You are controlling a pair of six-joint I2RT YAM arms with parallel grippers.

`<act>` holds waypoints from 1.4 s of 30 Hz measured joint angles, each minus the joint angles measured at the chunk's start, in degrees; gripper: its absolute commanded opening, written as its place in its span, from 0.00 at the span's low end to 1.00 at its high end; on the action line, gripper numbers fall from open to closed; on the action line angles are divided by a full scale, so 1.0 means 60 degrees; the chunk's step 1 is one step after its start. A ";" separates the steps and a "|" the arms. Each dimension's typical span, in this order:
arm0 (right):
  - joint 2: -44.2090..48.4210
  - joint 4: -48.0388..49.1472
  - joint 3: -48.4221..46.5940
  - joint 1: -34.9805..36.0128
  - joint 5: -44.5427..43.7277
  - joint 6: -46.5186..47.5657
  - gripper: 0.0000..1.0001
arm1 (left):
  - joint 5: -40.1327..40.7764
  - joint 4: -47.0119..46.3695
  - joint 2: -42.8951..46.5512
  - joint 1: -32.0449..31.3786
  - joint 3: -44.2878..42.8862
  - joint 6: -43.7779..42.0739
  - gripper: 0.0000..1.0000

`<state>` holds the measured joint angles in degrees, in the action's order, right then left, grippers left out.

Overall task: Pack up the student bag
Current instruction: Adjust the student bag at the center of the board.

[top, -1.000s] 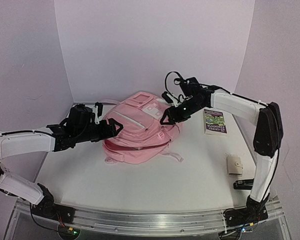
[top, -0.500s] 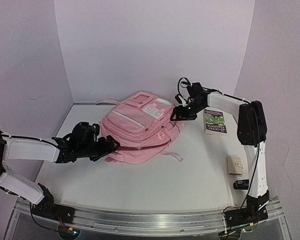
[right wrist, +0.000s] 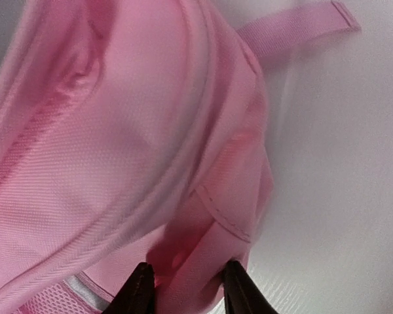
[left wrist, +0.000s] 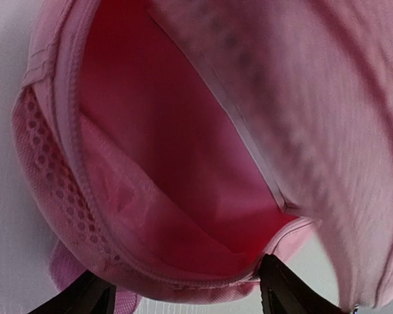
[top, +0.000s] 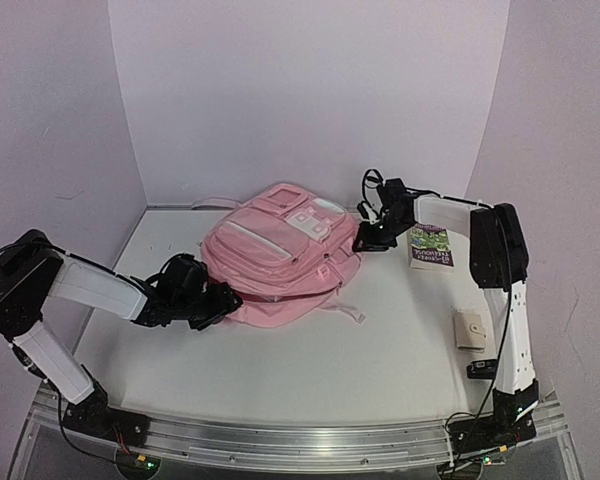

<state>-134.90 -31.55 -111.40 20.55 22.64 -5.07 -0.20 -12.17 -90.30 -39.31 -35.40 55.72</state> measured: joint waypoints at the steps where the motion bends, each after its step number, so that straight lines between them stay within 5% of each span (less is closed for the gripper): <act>1: 0.0091 0.0113 0.0267 -0.0003 0.0044 -0.0022 0.07 | -0.0069 -0.0058 -0.0118 0.0113 -0.0082 -0.0038 0.64; 7: 0.1039 0.0394 0.1862 -0.0034 0.0181 -0.0168 0.00 | -0.0532 -0.0152 -0.0866 0.1024 -0.0620 -0.0285 0.54; 15: 0.2511 0.1482 0.4391 -0.0001 0.1072 -0.1623 0.00 | -0.0977 -0.0241 -0.1129 0.2177 -0.1271 -0.1221 0.66; 24: 0.2920 0.2162 0.5028 0.0149 0.0915 -0.3543 0.00 | 0.0270 -0.0378 0.3295 -0.0216 0.1131 -0.1588 0.67; 28: 0.2917 0.2285 0.5028 0.0328 0.0671 -0.4220 0.00 | 0.0908 -0.0265 0.3952 -0.0978 0.1218 -0.1584 0.71; 33: 0.2917 0.2472 0.5071 0.0487 0.0444 -0.4988 0.00 | 0.1459 0.0066 0.2295 -0.2027 0.0512 -0.1795 0.74; 42: 0.3014 0.2986 0.5452 0.0528 0.0317 -0.5938 0.00 | 0.2733 0.0478 -0.1935 -0.4034 -0.3406 -0.1812 0.75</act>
<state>-116.82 -13.64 -78.68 23.73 24.54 -40.70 16.20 -9.30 -101.91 -63.51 -55.83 44.85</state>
